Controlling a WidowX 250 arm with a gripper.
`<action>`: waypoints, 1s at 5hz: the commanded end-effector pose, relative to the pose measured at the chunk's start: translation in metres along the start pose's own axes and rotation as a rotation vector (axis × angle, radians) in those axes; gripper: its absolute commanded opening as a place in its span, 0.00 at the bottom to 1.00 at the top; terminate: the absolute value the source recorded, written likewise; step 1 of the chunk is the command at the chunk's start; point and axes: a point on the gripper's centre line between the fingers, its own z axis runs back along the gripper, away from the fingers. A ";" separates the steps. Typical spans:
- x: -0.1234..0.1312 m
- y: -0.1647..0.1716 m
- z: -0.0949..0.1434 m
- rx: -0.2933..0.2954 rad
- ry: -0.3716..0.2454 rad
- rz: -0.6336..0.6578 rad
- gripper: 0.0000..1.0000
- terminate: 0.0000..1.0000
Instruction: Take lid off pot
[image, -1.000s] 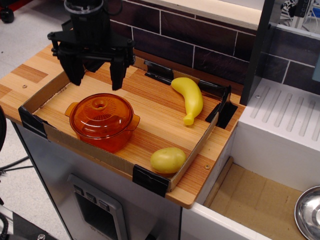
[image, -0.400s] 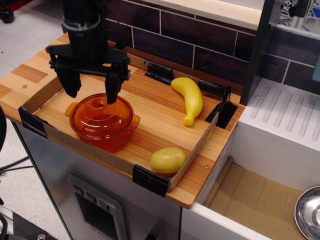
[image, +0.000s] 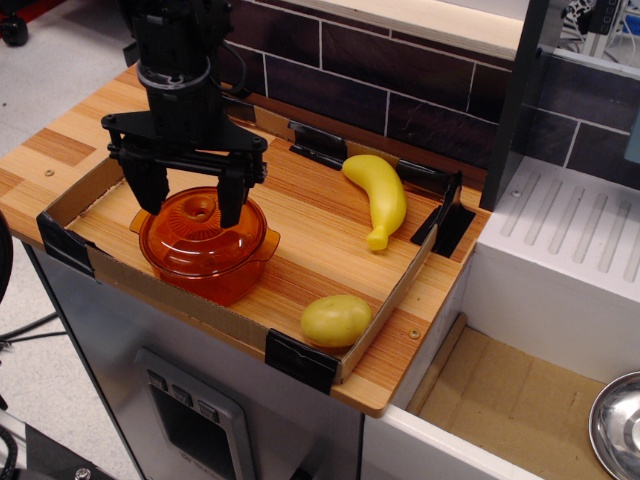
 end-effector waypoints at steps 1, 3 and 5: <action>0.009 0.008 0.021 -0.061 0.010 0.040 0.00 0.00; 0.029 0.013 0.060 -0.132 0.035 0.094 0.00 0.00; 0.072 0.002 0.074 -0.141 0.064 0.218 0.00 0.00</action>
